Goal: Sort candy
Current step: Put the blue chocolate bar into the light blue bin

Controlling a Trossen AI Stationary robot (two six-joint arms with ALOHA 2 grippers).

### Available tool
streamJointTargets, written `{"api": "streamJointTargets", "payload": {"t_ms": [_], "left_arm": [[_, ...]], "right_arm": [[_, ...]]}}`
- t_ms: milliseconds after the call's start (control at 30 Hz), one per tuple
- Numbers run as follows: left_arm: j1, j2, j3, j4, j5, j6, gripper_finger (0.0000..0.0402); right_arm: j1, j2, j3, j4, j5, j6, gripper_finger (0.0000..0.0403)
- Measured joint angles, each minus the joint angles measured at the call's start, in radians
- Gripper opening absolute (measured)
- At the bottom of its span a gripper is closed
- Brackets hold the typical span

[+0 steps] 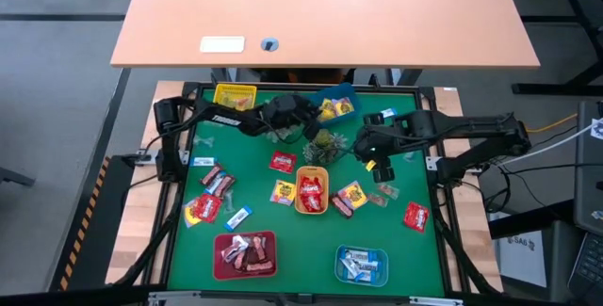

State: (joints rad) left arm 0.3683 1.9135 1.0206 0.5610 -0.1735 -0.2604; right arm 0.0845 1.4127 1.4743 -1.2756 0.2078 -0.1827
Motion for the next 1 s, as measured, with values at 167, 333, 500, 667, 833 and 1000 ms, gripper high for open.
{"api": "streamJointTargets", "payload": {"t_ms": [167,333,500,667,833,1000], "left_arm": [[-0.002,-0.001,0.075,0.008,-0.004,0.0,0.0072],[-0.02,-0.002,0.147,0.015,0.018,0.0,0.0072],[-0.038,-0.016,0.182,-0.046,0.035,0.007,0.0072],[-0.038,-0.107,0.188,-0.258,0.039,0.078,0.0073],[-0.054,-0.237,0.188,-0.524,0.099,0.188,0.0073],[-0.109,-0.345,0.188,-0.672,0.114,0.256,0.0073]], "right_arm": [[0.0,-0.036,-0.03,0.002,-0.009,-0.002,0.0214],[-0.008,-0.077,-0.051,0.005,-0.008,-0.044,0.0214],[-0.086,-0.109,-0.052,0.045,-0.008,-0.06,0.0214],[-0.234,-0.115,-0.054,0.079,-0.01,-0.052,0.0214],[-0.393,-0.115,-0.126,0.151,-0.021,-0.05,0.0214],[-0.556,-0.115,-0.246,0.214,-0.02,-0.079,0.0214]]}}
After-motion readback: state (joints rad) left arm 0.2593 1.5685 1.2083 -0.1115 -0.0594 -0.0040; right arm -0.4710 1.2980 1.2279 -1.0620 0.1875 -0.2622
